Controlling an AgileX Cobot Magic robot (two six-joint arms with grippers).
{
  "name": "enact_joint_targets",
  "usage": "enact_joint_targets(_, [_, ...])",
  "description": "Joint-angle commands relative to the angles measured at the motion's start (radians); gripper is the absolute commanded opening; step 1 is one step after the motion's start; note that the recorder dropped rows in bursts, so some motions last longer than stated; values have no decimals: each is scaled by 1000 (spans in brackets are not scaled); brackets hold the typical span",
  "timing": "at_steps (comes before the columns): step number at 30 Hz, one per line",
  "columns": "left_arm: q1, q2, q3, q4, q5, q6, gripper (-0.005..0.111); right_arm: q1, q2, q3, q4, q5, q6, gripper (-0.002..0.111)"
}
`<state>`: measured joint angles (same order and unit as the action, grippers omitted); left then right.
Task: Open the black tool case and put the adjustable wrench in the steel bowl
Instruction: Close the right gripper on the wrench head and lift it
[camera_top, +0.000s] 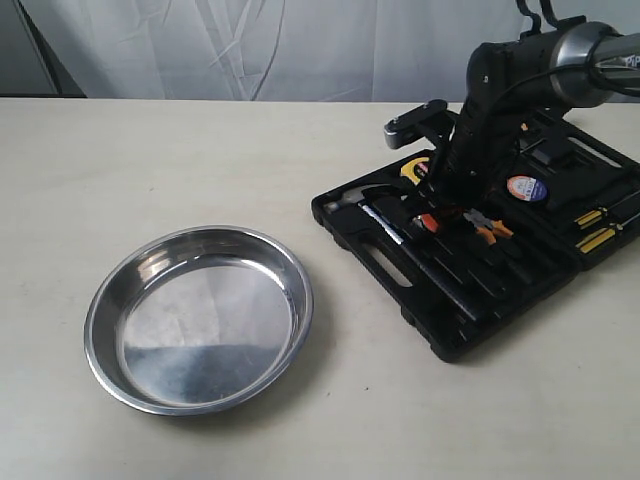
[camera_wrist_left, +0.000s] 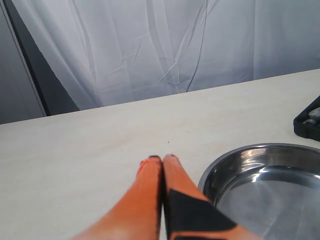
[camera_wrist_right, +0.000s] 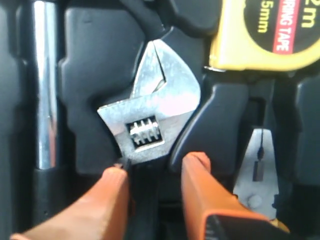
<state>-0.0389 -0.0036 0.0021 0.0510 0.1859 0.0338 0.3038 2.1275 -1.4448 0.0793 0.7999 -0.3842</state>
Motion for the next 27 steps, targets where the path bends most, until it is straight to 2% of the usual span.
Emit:
enact_joint_targets(1, [-4, 4, -2, -4, -6, -4, 0, -1, 39, 14, -2, 42, 3, 33])
enact_joint_targets(11, [-4, 4, -2, -4, -6, -4, 0, -1, 11, 14, 12, 111, 47, 33])
enact_joint_targets(17, [-4, 4, -2, -4, -6, -4, 0, -1, 11, 14, 18, 123, 72, 45])
enact_joint_targets(27, [-4, 4, -2, -4, -6, -4, 0, -1, 66, 14, -2, 110, 88, 45])
